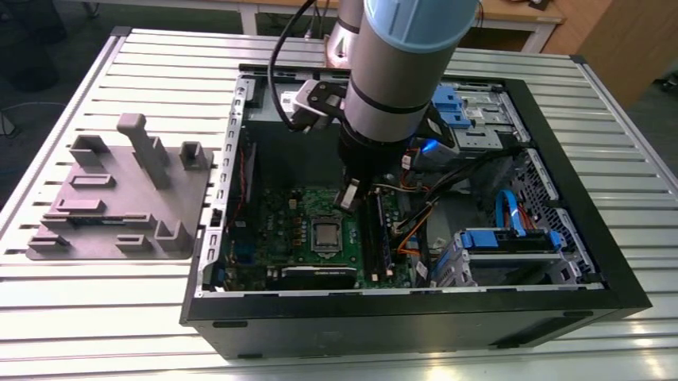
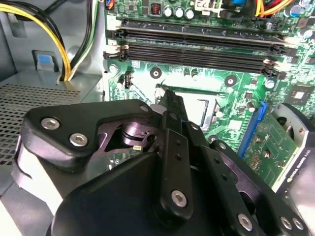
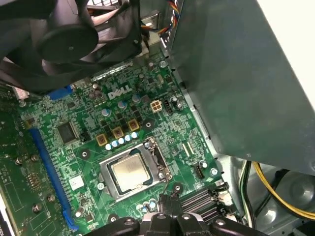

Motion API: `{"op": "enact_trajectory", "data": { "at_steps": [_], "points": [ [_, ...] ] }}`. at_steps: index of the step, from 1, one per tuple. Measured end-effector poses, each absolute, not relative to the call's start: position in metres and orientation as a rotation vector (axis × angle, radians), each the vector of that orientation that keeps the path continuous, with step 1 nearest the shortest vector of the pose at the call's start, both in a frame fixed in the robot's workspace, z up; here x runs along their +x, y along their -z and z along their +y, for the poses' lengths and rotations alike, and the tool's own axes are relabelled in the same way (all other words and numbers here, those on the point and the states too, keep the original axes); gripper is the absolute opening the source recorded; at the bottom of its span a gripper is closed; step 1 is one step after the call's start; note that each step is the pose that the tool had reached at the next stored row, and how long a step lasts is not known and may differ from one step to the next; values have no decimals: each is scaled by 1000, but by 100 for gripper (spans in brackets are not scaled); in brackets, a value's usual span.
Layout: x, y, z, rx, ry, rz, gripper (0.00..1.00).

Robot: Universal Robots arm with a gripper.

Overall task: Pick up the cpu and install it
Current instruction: 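Install the first cpu locking lever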

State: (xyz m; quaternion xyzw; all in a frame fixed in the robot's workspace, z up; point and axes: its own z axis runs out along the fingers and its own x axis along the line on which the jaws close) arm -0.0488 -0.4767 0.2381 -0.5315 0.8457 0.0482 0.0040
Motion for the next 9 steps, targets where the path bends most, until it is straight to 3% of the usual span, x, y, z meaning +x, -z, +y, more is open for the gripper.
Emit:
{"op": "enact_trajectory", "data": {
  "at_steps": [9],
  "points": [
    [-49,-238,-477,-1666,-151,2650,10]
  ]
}}
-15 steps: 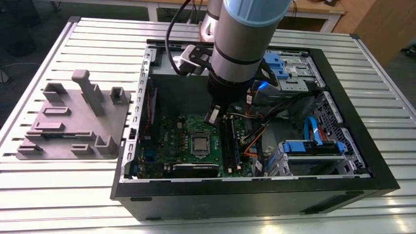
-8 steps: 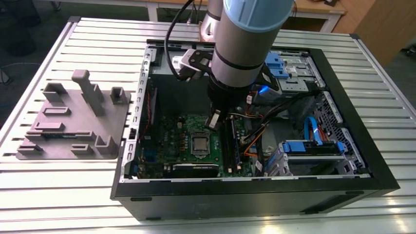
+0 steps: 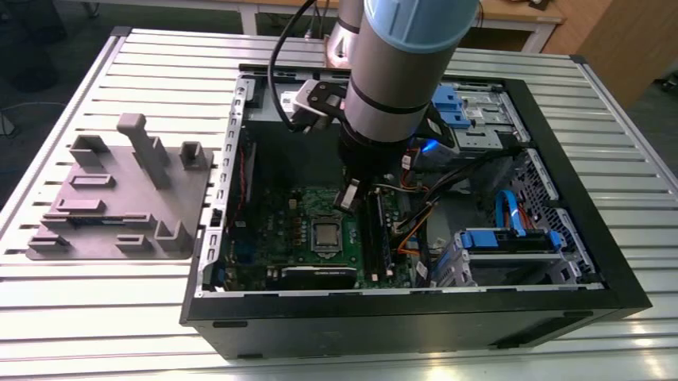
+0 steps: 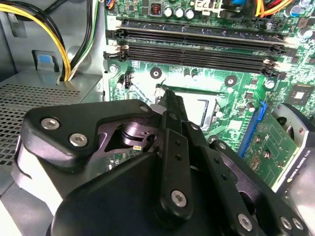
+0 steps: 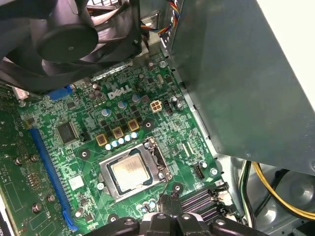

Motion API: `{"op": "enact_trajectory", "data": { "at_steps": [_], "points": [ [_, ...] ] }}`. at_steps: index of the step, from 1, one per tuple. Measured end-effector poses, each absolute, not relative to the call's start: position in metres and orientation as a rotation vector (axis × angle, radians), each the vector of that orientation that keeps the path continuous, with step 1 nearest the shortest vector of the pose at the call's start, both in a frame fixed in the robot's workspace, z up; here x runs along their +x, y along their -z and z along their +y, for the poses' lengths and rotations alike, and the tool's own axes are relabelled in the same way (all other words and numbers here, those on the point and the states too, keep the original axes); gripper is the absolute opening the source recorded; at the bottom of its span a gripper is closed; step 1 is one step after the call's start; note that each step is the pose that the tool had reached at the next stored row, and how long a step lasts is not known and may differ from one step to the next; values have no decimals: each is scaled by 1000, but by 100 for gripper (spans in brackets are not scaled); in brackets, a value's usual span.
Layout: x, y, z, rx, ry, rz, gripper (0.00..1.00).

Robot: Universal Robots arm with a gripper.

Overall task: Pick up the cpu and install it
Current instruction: 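Install the first cpu locking lever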

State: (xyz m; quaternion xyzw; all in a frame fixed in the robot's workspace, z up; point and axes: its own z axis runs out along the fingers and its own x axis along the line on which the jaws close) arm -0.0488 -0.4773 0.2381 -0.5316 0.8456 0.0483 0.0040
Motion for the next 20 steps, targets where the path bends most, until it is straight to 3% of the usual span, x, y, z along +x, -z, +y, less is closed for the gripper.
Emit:
{"op": "enact_trajectory", "data": {
  "at_steps": [20],
  "points": [
    [-49,-230,-489,-1889,-152,2506,10]
  ]
}}
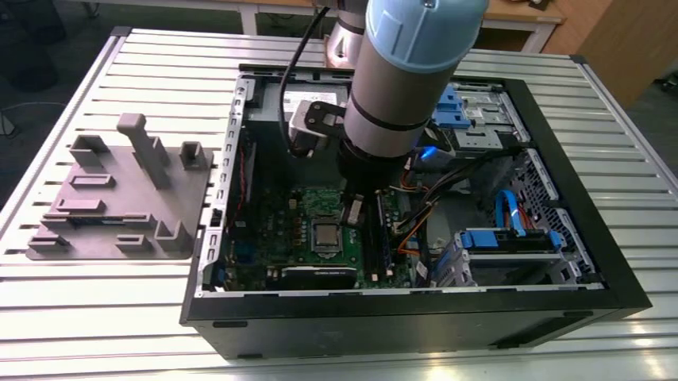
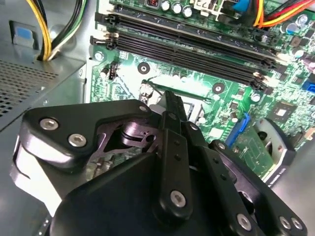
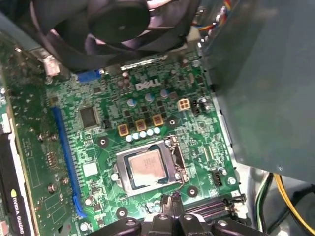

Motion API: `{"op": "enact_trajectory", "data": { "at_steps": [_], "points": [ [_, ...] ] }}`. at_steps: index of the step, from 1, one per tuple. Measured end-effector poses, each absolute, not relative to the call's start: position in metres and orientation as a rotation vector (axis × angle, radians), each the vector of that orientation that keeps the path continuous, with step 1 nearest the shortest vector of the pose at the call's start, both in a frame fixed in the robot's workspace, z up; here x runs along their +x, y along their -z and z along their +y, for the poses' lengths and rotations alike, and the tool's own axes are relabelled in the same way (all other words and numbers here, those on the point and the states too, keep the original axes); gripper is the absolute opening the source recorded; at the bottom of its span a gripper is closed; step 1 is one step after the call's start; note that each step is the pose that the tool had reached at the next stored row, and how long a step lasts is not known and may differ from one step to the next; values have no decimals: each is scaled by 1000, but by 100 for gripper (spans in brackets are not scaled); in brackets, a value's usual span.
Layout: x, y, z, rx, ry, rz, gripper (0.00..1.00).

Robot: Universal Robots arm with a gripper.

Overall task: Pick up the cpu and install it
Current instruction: 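Install the first cpu locking lever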

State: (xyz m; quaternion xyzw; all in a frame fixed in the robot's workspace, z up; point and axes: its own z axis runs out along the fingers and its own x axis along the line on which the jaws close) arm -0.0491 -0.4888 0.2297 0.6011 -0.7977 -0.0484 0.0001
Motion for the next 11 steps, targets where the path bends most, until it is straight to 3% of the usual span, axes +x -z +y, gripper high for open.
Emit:
{"op": "enact_trajectory", "data": {
  "at_steps": [11],
  "points": [
    [-49,-223,-497,1987,150,-2422,10]
  ]
}}
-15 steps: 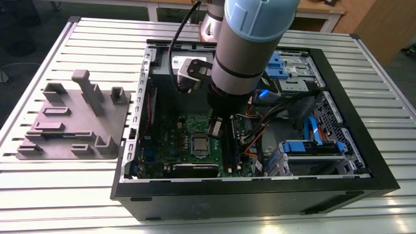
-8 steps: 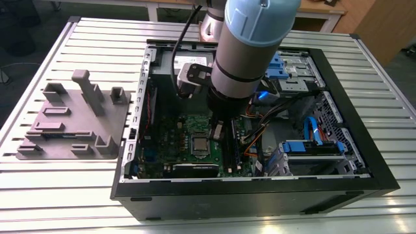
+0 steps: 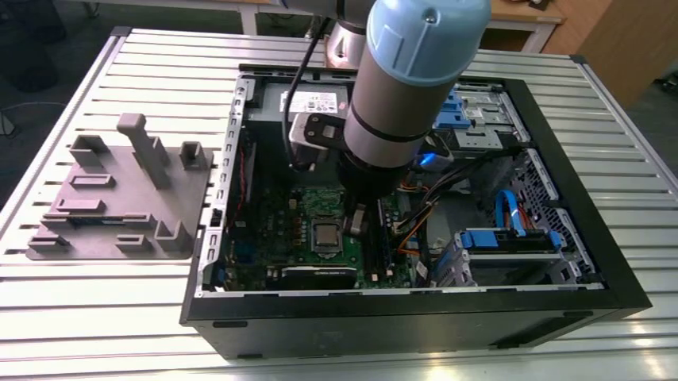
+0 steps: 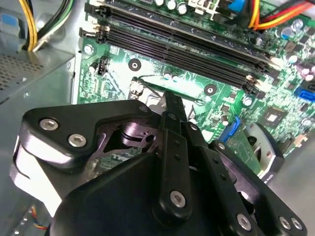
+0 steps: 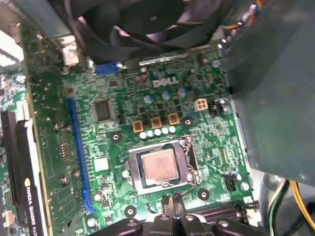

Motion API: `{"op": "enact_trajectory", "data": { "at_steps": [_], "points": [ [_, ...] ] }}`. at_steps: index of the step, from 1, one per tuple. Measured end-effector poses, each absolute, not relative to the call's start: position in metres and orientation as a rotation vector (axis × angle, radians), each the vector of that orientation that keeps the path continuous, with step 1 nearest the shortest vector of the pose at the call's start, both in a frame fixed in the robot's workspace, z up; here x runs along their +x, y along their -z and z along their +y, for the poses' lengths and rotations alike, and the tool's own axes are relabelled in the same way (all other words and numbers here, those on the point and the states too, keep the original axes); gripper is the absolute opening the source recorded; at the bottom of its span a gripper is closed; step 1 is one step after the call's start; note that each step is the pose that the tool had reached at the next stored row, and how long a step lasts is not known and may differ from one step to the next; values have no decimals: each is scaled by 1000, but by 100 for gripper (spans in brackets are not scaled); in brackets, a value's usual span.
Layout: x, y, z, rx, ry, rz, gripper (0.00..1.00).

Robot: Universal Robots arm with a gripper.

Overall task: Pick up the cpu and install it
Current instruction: 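Install the first cpu locking lever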

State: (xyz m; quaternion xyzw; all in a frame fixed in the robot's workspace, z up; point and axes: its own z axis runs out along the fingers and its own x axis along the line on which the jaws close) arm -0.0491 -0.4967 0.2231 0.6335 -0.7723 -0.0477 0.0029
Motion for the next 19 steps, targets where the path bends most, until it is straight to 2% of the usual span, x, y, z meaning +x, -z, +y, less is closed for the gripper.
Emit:
{"op": "enact_trajectory", "data": {
  "at_steps": [4,9,19],
  "points": [
    [-49,-221,-497,2032,140,-2371,10],
    [-49,-218,-497,2027,78,-2332,10],
    [-49,-203,-498,2130,75,-2231,10]
  ]
}}
